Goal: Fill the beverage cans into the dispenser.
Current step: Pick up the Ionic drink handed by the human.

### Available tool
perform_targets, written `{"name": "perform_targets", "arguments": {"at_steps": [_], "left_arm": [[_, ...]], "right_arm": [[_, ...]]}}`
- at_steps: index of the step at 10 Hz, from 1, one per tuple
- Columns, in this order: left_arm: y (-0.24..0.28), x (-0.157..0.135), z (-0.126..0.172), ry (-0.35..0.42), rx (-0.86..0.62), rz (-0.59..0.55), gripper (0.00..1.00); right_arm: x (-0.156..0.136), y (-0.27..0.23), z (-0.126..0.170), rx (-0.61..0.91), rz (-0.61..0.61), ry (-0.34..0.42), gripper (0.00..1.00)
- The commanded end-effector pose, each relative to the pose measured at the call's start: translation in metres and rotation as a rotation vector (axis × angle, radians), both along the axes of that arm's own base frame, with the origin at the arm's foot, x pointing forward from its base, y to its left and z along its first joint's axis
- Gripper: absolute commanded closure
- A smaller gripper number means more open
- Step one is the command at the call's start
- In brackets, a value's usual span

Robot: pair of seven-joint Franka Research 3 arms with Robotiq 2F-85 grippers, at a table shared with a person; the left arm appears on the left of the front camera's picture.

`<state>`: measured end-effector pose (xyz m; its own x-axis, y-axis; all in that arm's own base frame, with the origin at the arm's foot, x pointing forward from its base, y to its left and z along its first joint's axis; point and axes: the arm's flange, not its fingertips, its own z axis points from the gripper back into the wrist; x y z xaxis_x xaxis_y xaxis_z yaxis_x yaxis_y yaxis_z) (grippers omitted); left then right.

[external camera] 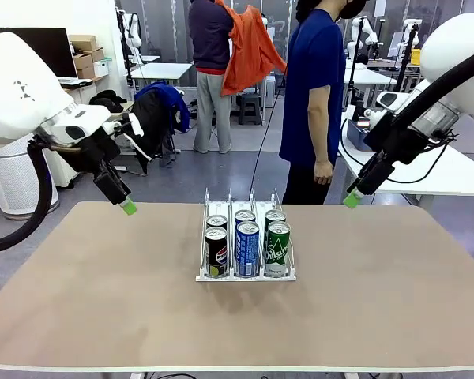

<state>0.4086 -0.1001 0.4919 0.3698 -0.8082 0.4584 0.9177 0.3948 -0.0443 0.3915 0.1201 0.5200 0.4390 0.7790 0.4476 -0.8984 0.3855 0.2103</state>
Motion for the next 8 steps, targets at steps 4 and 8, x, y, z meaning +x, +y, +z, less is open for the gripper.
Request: {"name": "perform_targets", "arguments": {"at_steps": [4,8], "left_arm": [[0.032,0.032,0.050,0.043,-0.251,-0.269,0.00],[0.051,0.039,0.119,-0.091,-0.290,-0.400,0.00]], "right_arm": [[0.039,-0.015,0.060,0.321,0.072,0.077,0.00],[0.038,-0.016,0.130,0.355,0.025,-0.108,0.00]]}}
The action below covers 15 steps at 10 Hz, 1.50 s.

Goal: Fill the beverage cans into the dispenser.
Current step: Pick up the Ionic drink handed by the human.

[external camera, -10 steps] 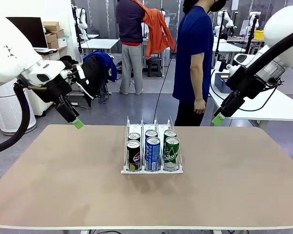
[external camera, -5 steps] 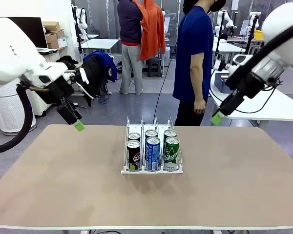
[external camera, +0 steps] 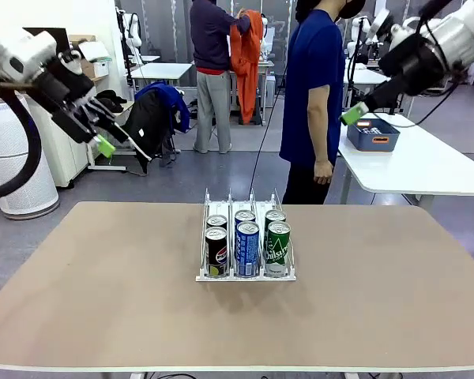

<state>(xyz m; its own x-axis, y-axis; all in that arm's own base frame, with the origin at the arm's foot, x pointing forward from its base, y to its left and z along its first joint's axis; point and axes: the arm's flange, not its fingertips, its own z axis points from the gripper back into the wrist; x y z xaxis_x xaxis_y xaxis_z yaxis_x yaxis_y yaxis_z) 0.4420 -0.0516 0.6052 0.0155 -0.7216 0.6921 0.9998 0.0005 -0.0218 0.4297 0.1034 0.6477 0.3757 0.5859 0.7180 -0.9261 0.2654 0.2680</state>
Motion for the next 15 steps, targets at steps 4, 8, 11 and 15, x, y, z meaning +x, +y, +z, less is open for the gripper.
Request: {"name": "perform_targets", "arguments": {"at_steps": [4,8,11,15], "left_arm": [[0.005,-0.018,0.053,-0.032,-0.022,0.180,0.00],[0.007,-0.017,0.060,-0.012,-0.003,0.181,0.00],[0.007,-0.017,0.060,-0.012,-0.003,0.181,0.00],[0.007,-0.017,0.060,-0.012,-0.003,0.181,0.00]], "right_arm": [[-0.002,-0.012,0.057,-0.050,-0.086,-0.280,0.00],[-0.003,-0.015,0.075,-0.068,-0.088,-0.289,0.00],[-0.001,-0.013,0.072,-0.105,-0.106,-0.308,0.00],[0.005,-0.007,0.112,-0.308,-0.073,-0.310,0.00]]}}
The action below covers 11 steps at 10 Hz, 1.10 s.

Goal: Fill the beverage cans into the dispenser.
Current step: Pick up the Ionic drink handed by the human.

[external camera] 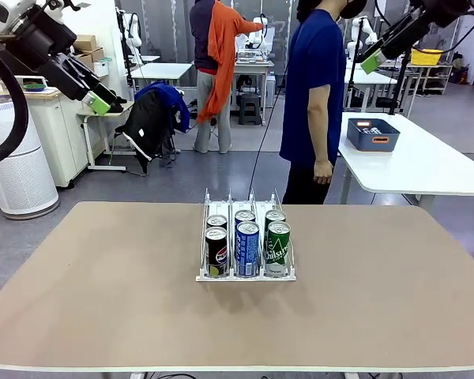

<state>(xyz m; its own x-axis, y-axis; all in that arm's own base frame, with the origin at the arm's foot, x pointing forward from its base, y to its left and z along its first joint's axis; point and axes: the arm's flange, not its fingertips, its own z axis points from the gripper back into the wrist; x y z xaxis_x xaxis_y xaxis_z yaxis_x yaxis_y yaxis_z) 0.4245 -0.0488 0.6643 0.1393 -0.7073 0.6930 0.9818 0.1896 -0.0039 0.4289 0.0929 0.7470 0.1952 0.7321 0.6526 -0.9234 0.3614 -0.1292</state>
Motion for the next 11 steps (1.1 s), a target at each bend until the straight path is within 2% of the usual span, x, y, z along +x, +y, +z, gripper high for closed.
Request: {"name": "perform_targets", "arguments": {"at_steps": [1,5,6,7,8,11], "left_arm": [[0.004,0.001,0.000,0.006,-0.004,-0.009,0.00],[0.004,0.001,0.000,0.006,-0.004,-0.009,0.00],[0.004,0.001,0.000,0.006,-0.004,-0.009,0.00],[0.004,0.001,0.000,0.006,-0.004,-0.009,0.00],[0.004,0.001,0.000,0.006,-0.004,-0.009,0.00],[0.004,0.001,0.000,0.006,-0.004,-0.009,0.00]], "right_arm": [[0.009,0.003,0.022,-0.083,-0.025,0.025,0.00],[0.005,-0.002,0.042,-0.093,-0.042,-0.024,0.00],[0.005,-0.003,0.040,-0.055,-0.039,-0.036,0.00],[0.010,0.001,0.023,-0.013,-0.022,-0.039,0.00],[0.004,-0.002,0.042,-0.087,-0.021,-0.037,0.00],[0.004,-0.002,0.042,-0.087,-0.021,-0.037,0.00]]}}
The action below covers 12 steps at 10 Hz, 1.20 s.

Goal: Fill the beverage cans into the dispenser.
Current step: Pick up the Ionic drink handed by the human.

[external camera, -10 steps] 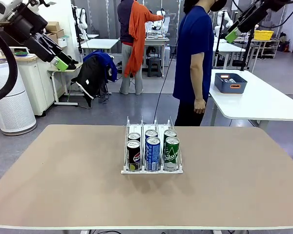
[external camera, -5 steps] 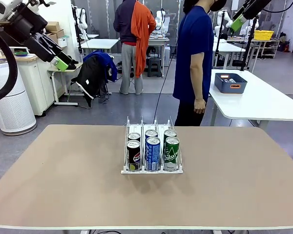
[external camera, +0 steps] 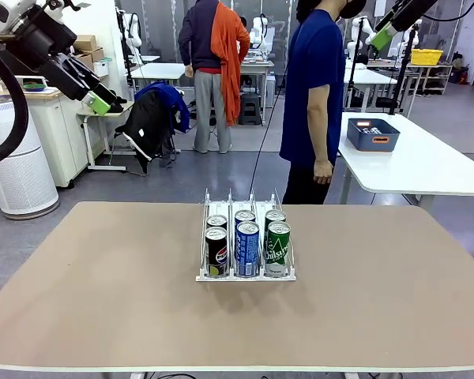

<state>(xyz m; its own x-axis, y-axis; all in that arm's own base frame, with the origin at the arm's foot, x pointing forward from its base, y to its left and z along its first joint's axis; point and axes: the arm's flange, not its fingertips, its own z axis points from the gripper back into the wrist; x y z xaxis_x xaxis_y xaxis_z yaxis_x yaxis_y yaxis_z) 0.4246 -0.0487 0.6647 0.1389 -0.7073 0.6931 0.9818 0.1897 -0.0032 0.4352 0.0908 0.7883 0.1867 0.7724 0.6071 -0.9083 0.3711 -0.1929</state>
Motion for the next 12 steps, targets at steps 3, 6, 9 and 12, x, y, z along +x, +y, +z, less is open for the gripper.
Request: {"name": "perform_targets", "arguments": {"at_steps": [3,6,9,12], "left_arm": [[-0.013,0.002,0.016,0.022,-0.052,0.032,0.00],[-0.026,0.000,0.046,0.000,-0.059,0.001,0.00],[-0.034,0.001,0.059,-0.008,-0.050,0.064,0.00],[-0.042,-0.008,0.065,-0.033,0.016,0.192,0.00]], "right_arm": [[-0.003,-0.012,0.004,0.007,0.024,0.020,0.00],[-0.004,-0.028,0.007,0.045,0.023,0.025,0.00],[-0.003,-0.043,0.015,0.091,-0.022,-0.005,0.00],[-0.003,-0.049,0.014,0.107,-0.053,-0.036,0.00]]}}
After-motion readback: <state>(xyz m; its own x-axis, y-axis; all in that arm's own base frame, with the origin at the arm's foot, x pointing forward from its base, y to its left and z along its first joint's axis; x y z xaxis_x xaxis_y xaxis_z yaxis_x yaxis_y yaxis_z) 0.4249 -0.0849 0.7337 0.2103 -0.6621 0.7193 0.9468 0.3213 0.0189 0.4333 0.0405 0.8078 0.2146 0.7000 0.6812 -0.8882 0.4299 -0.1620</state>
